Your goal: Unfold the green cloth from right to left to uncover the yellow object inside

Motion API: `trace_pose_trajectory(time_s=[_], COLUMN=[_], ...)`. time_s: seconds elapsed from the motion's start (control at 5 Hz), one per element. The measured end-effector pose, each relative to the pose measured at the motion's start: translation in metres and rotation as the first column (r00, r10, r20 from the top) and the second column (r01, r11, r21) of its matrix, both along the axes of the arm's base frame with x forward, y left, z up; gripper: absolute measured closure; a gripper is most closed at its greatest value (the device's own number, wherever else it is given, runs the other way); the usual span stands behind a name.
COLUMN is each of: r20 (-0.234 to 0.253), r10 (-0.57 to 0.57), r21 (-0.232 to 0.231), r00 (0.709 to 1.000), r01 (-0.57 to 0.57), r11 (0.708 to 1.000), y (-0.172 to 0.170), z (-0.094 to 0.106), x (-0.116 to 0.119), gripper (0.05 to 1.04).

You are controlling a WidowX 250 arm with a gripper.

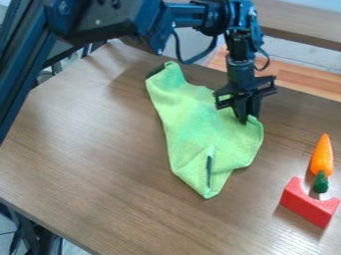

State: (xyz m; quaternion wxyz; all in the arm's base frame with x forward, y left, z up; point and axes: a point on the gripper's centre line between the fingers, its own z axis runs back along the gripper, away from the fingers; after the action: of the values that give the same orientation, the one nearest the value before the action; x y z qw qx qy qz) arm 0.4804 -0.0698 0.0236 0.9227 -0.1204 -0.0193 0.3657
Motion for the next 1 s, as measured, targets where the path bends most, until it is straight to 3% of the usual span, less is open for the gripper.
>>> trace_pose_trajectory(time_s=[0.2,0.4,0.6,0.8,1.0], r20=[0.003,0.007,0.008,0.018,0.012], r10=[0.013,0.002,-0.002,-0.005,-0.016], r21=[-0.009,-0.009,-0.013,-0.030,-0.050], r00=[1.000,1.000,1.000,1.000,1.000], r01=[-0.013,-0.002,0.002,0.006,0.016], r11=[1.000,1.000,1.000,1.000,0.999], y=[0.0081,0.0078,0.0072,0.0045,0.0047], z=[0.0004,0.0015,0.0010,0.0029,0.0036], x=[0.0015,0.0018,0.0019,0.0033,0.0021], gripper=[0.530,0.375,0.671,0.875,0.992])
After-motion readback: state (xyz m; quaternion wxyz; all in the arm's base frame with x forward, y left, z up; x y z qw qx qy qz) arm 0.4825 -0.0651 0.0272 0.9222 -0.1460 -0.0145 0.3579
